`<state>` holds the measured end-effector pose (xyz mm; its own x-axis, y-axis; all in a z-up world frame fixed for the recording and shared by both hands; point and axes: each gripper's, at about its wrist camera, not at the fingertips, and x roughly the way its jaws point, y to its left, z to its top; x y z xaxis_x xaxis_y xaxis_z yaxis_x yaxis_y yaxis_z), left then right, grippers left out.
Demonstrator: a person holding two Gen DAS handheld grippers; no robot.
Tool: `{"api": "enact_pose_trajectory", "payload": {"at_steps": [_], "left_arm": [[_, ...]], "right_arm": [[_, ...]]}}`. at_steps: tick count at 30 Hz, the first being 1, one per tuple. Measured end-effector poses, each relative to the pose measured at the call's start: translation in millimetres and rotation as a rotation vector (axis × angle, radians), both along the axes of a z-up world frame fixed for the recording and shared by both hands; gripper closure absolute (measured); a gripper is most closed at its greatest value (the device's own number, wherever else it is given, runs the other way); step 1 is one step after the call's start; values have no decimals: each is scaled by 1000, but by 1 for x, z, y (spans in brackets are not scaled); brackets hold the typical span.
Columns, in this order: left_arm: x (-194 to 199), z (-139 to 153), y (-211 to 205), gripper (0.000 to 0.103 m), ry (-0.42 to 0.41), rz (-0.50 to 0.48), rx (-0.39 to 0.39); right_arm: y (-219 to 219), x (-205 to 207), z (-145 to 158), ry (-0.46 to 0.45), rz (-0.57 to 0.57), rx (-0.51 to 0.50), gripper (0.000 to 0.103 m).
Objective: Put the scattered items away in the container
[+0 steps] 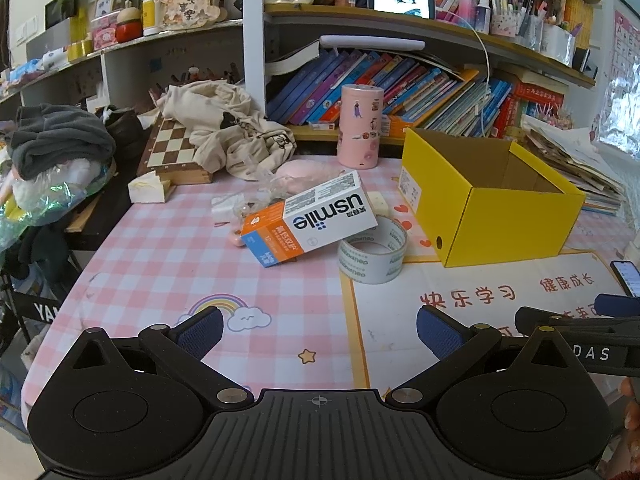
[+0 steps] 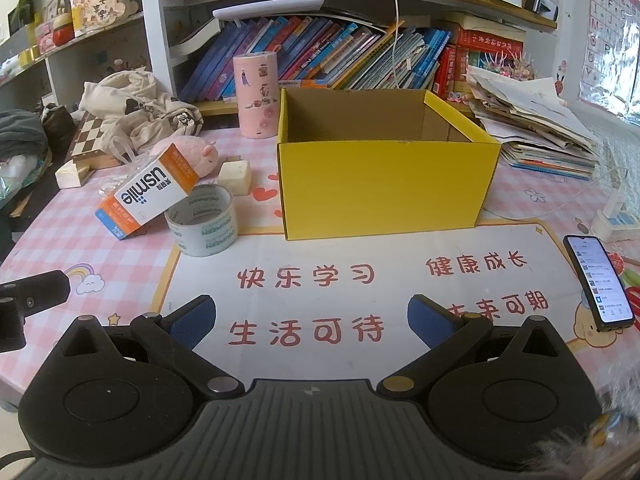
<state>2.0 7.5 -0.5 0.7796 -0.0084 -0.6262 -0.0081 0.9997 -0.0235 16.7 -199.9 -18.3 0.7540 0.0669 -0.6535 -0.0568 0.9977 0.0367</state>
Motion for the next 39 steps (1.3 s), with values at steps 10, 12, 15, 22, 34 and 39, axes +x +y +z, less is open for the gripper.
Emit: {"api": "enact_pose_trajectory", "payload": {"at_steps": [10,12,15,22,34,39], "left_arm": [[1,0,6,0,-1,-19,-48],[0,0,5,0,-4,-26,-51],[0,0,5,0,-7,-32,-57],[0,-1,4,0,-5,-49,-64],[2,-1,4,0,0,-67,-62],[2,-1,5,0,-9,-67,-53]], "right_arm": [[2,-1,1,-1,8,0,0],[2,0,2,1,8,-2,0],[4,0,1,2,12,0,0],[6,0,1,15,38,31,0],[6,-1,8,-3,20,23,0],[11,-2,5,19,37,23,0]]}}
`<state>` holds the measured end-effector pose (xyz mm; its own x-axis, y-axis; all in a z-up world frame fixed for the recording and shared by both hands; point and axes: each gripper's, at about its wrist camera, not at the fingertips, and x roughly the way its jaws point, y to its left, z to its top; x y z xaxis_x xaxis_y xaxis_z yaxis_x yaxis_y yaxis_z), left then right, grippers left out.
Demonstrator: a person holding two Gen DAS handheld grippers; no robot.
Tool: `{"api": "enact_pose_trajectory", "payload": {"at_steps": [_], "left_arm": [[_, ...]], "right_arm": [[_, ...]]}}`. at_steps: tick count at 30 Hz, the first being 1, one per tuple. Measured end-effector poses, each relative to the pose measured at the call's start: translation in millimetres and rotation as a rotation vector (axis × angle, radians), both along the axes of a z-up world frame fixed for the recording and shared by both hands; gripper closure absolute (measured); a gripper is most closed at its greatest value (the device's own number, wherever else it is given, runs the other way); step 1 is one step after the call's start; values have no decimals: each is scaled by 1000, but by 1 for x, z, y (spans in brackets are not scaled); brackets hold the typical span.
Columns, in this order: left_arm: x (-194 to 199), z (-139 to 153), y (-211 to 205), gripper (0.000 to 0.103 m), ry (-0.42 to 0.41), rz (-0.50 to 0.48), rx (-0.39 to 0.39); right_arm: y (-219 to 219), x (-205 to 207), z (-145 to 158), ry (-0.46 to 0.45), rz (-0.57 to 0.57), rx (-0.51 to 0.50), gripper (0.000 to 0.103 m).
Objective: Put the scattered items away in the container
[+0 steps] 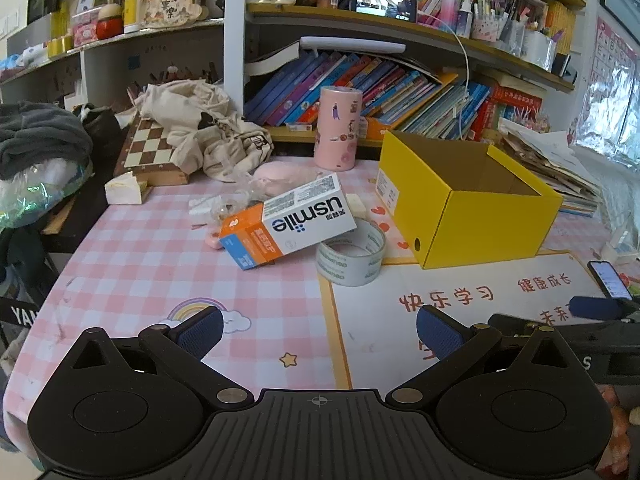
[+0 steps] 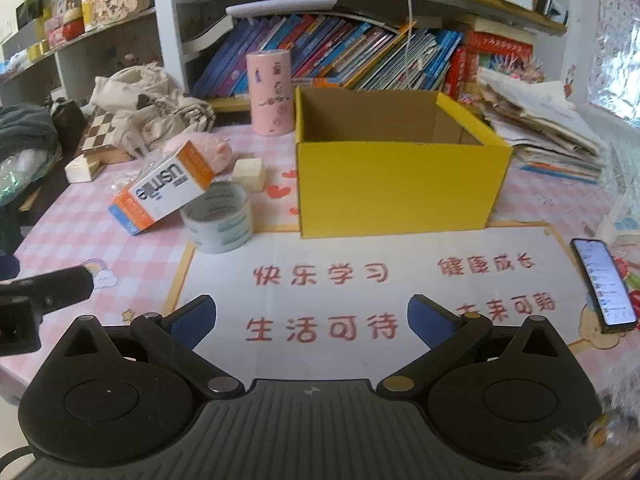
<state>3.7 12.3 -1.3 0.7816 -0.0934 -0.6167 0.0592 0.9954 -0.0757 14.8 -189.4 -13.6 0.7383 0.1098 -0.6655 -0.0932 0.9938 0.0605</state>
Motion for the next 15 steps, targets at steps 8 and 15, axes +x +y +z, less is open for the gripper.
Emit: {"api": "enact_pose_trajectory", "payload": {"at_steps": [8,15], "left_arm": [[0,0,2,0,-12,-16,10],[4,-3,5,0,-1,-19,9]], "right_arm": [[14,-3,1,-3,45,-24,0],[15,3,-1,34,51,-6,0]]}}
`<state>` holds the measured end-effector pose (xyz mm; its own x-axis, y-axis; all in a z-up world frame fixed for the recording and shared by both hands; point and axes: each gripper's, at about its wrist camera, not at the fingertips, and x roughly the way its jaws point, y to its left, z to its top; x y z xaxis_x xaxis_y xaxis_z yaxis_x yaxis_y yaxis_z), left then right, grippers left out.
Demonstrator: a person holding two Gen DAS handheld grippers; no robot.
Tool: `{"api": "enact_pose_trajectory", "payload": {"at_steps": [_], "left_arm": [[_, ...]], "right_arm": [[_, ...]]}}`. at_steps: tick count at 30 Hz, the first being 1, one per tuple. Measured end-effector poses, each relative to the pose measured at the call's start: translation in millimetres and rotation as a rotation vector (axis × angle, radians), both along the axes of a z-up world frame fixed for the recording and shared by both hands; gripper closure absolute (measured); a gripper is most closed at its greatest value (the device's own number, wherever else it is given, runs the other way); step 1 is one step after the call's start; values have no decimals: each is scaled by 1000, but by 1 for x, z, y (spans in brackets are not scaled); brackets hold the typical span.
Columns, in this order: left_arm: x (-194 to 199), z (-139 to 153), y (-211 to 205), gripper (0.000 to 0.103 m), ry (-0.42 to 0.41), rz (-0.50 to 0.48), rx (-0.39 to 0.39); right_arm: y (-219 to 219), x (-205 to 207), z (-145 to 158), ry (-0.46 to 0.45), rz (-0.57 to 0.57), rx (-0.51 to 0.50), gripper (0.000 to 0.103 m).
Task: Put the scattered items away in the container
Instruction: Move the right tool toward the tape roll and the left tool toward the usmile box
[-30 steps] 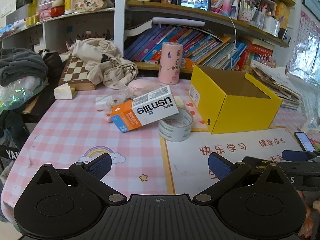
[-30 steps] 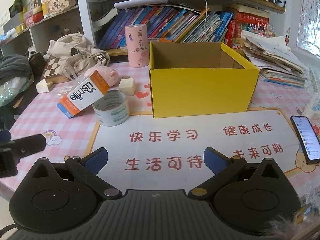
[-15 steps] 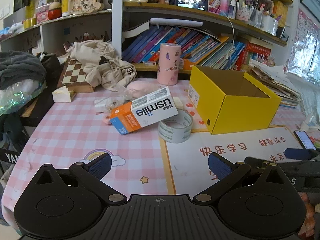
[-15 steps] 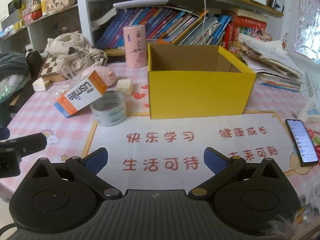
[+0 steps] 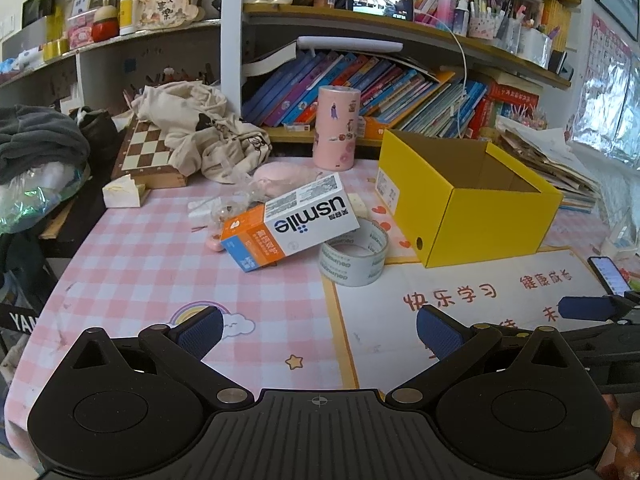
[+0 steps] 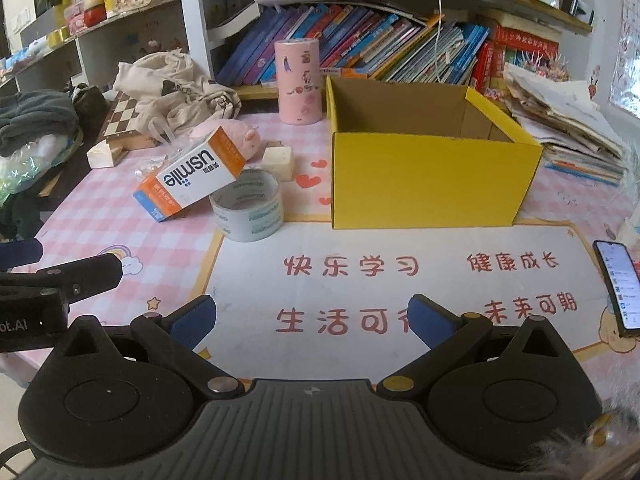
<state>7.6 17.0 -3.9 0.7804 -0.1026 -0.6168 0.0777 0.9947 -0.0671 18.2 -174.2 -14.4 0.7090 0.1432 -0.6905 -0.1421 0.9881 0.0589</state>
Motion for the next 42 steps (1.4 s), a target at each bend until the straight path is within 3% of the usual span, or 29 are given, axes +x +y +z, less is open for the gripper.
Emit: {"api": "enact_pose_trajectory", "payload": {"at_steps": [3,8,17,27,31,39,42], "left_arm": [[2,-2,1,0,10,-5,-8],[7,-8,8,0,36,-18,-111],[18,-15,-2,0,54,16,-117],[38,-15,9,0,62,208,-151],[43,-15,14,0,60,296,-147],[53,-15,17,0,74,385,-133],[60,-16,15,0,78,395,-123]], "right_arm": [[0,3,0,6,1,-3,0],[1,8,0,6,35,-7,2],[2,33,-9,45,124,-21,14],[15,78,-13,53,368,30,31],[28,93,-15,22,464,13,31],[39,128,-25,16,528,19,31],[46,138,-29,-3,565,7,36]]}}
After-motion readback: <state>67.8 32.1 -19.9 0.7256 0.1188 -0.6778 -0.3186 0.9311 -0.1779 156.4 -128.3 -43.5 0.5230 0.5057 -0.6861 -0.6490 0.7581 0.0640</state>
